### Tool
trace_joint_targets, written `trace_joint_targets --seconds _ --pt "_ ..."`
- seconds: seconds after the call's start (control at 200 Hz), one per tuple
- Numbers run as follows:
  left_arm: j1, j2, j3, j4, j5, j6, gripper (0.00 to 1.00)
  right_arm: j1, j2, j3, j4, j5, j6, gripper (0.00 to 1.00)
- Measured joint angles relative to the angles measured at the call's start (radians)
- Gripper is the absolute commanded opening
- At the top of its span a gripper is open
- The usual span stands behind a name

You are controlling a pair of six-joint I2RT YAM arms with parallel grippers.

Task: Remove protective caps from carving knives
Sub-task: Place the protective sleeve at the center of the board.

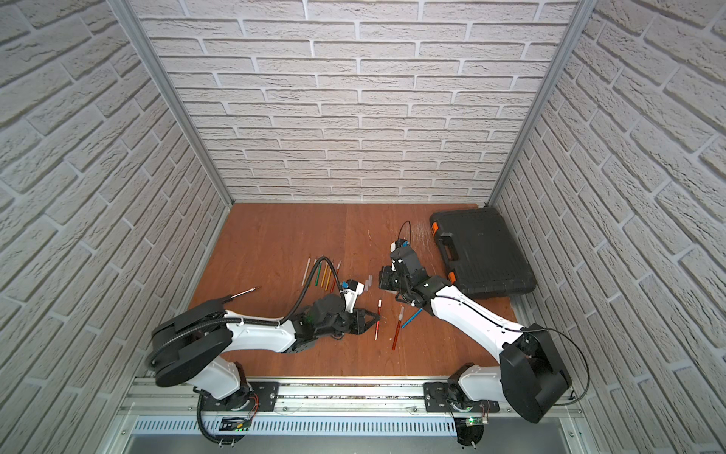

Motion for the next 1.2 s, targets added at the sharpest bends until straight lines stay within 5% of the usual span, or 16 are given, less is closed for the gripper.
trace_joint_targets --seconds 0.675,1.2 --pt "0.086 -0.358 -0.056 -0.378 -0.115 0.101 0.0 -0.008 0.236 0.018 -0.084 0.005 -0.107 0.12" --pt "0.105 -0.393 -0.082 -0.452 -0.129 0.112 0.0 0.01 0.403 0.131 -0.074 0.011 -0.112 0.14"
